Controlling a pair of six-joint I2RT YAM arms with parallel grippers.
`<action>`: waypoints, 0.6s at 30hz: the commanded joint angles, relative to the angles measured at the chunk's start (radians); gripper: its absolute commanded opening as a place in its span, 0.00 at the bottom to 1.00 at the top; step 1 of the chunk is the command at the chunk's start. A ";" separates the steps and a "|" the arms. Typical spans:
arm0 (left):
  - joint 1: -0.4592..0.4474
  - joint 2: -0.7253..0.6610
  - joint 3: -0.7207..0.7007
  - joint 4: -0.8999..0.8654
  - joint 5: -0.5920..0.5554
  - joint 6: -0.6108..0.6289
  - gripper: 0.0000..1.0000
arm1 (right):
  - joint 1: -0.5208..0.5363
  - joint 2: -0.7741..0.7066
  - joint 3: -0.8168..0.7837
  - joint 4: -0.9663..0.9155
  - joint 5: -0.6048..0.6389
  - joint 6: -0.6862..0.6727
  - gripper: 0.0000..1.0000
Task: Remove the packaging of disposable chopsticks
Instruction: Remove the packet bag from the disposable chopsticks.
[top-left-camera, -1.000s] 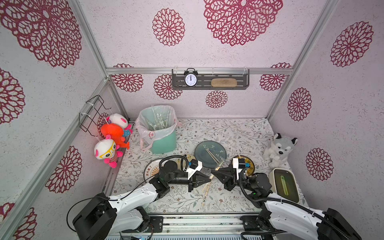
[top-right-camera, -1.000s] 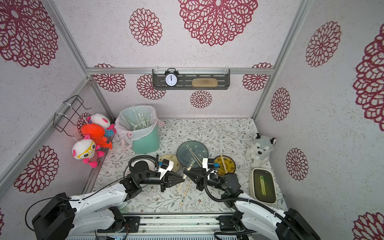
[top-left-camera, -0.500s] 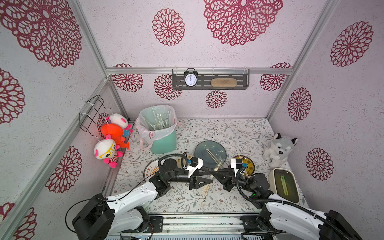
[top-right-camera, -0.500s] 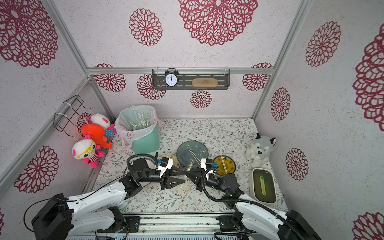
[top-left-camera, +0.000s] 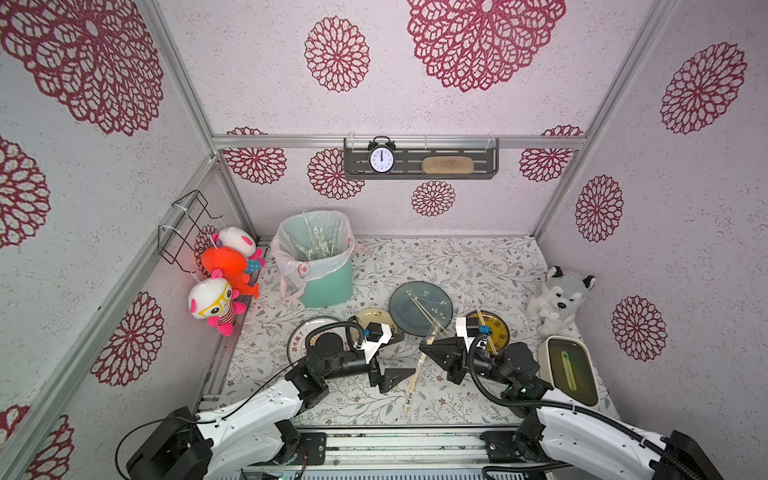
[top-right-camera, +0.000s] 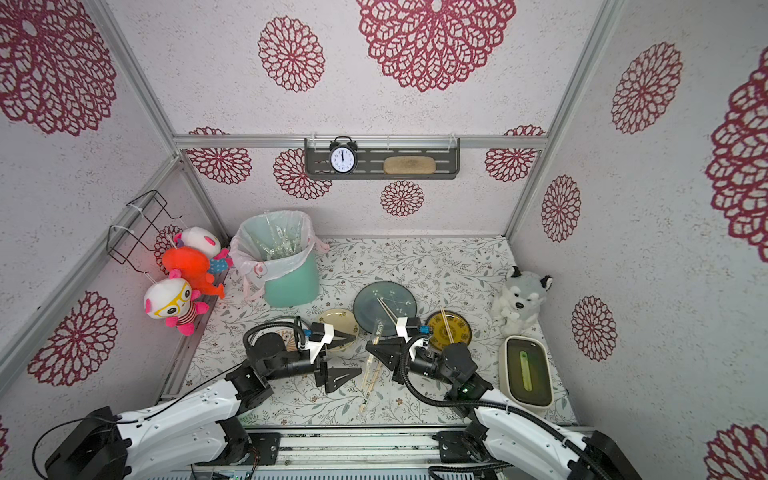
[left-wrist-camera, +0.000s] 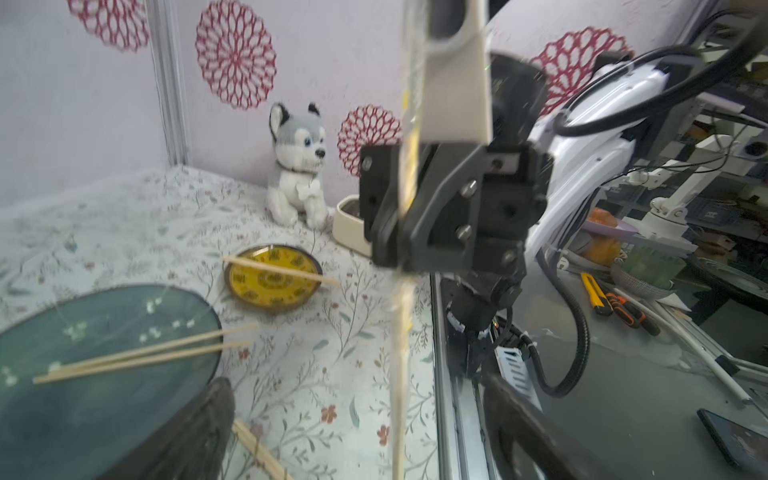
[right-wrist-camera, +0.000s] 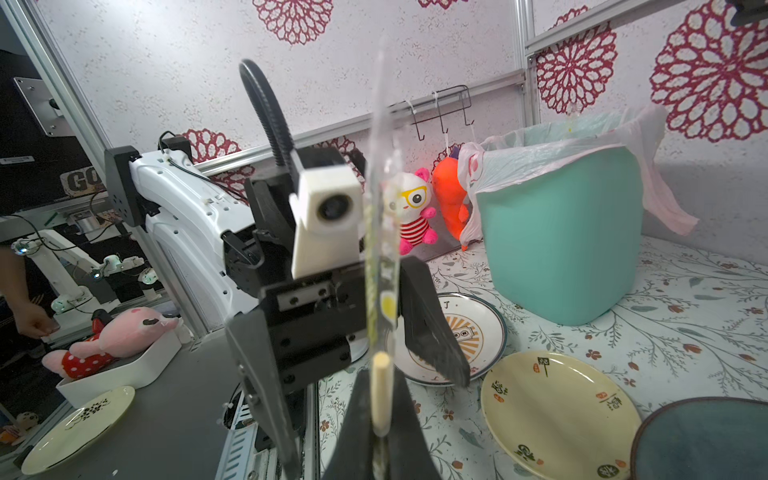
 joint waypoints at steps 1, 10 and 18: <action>-0.007 0.072 -0.005 0.037 0.022 -0.015 0.88 | 0.002 -0.010 0.049 0.036 -0.015 -0.013 0.00; -0.022 0.181 -0.022 0.208 0.119 -0.039 0.66 | 0.003 0.020 0.058 0.070 -0.008 -0.005 0.00; -0.031 0.265 -0.021 0.306 0.156 -0.080 0.51 | 0.002 0.023 0.054 0.091 0.005 0.001 0.00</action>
